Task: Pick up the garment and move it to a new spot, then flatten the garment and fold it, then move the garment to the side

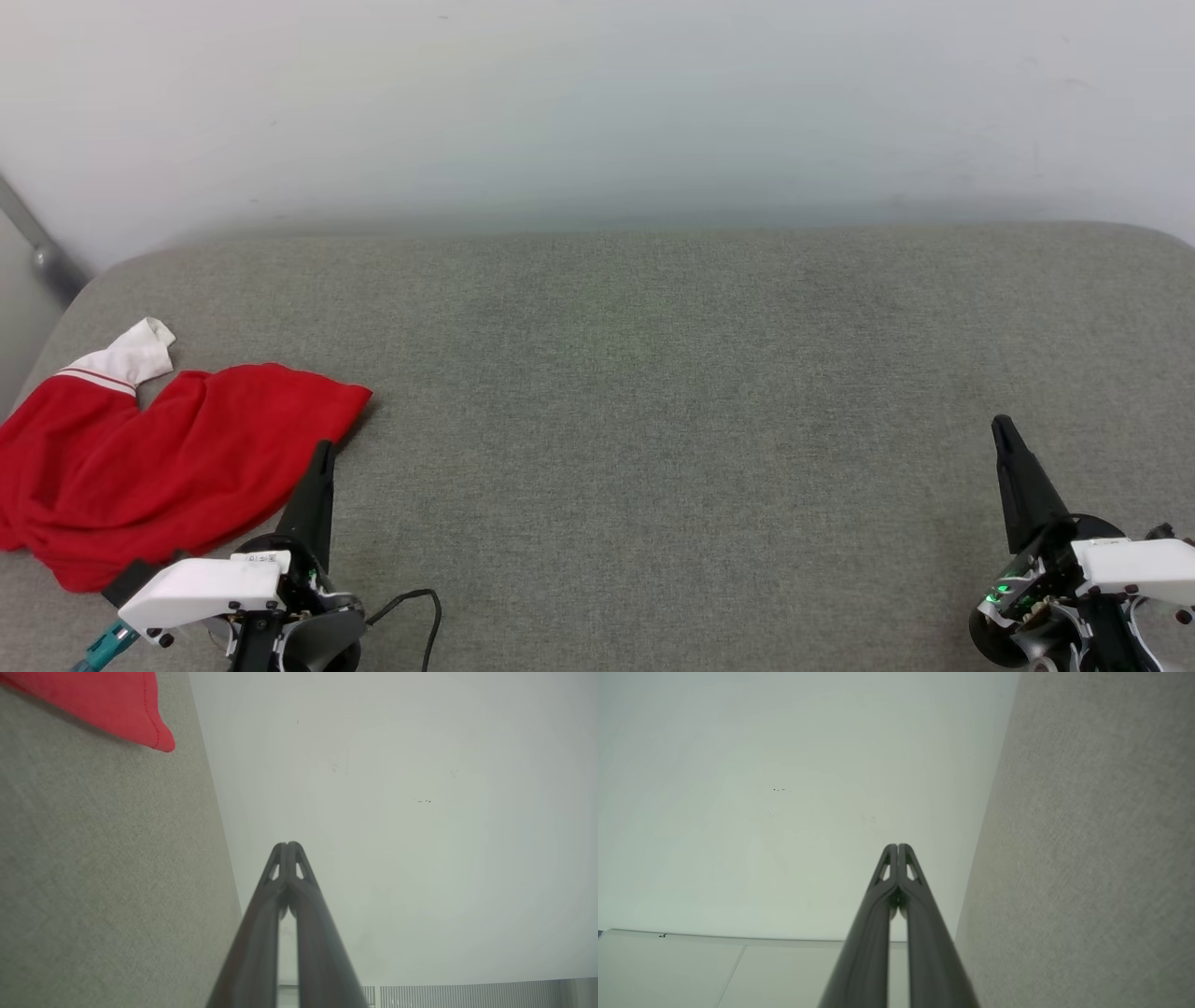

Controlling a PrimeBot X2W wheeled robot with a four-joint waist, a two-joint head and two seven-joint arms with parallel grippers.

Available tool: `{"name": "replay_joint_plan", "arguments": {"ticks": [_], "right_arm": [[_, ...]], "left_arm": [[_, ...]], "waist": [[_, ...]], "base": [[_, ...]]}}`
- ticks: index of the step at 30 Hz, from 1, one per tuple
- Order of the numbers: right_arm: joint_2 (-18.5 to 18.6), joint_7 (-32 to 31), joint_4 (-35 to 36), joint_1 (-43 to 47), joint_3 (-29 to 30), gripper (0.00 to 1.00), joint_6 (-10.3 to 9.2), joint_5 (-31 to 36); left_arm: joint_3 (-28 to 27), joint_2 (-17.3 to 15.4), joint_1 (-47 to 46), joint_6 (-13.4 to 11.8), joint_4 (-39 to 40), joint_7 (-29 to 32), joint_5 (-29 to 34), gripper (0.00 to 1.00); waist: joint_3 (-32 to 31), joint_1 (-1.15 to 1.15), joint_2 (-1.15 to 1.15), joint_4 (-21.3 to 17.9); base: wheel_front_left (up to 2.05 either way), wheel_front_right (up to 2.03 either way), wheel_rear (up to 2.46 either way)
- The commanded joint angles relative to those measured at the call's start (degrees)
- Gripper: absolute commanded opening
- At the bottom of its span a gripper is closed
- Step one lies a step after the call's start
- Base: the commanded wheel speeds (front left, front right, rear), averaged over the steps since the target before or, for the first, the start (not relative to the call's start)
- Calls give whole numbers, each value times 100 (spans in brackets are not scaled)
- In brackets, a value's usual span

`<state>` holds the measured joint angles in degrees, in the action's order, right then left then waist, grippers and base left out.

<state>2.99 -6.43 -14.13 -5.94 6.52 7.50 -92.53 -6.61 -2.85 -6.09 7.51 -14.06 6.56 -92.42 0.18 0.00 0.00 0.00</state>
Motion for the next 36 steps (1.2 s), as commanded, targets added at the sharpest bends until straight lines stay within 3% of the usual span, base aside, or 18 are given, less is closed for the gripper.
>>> {"name": "replay_joint_plan", "arguments": {"ticks": [1,20,21,36], "right_arm": [[-20,-6,-5,-72,-3,0,-2,25],[-20,-7,-5,-72,-4,0,-2,25],[0,0,1,0,0,100,0,1],[50,320,143,152,-155,100,-1,313]], "left_arm": [[-3,6,-35,11,-1,8,2,0],[-2,6,-35,11,-1,8,2,0],[1,0,0,0,1,0,0,100],[390,6,16,-1,173,-346,270,100]], "waist": [[0,0,0,0],[0,0,0,0],[0,0,0,0],[0,0,0,-5]], "base": [[0,0,0],[0,0,0],[0,0,0],[0,0,0]]}}
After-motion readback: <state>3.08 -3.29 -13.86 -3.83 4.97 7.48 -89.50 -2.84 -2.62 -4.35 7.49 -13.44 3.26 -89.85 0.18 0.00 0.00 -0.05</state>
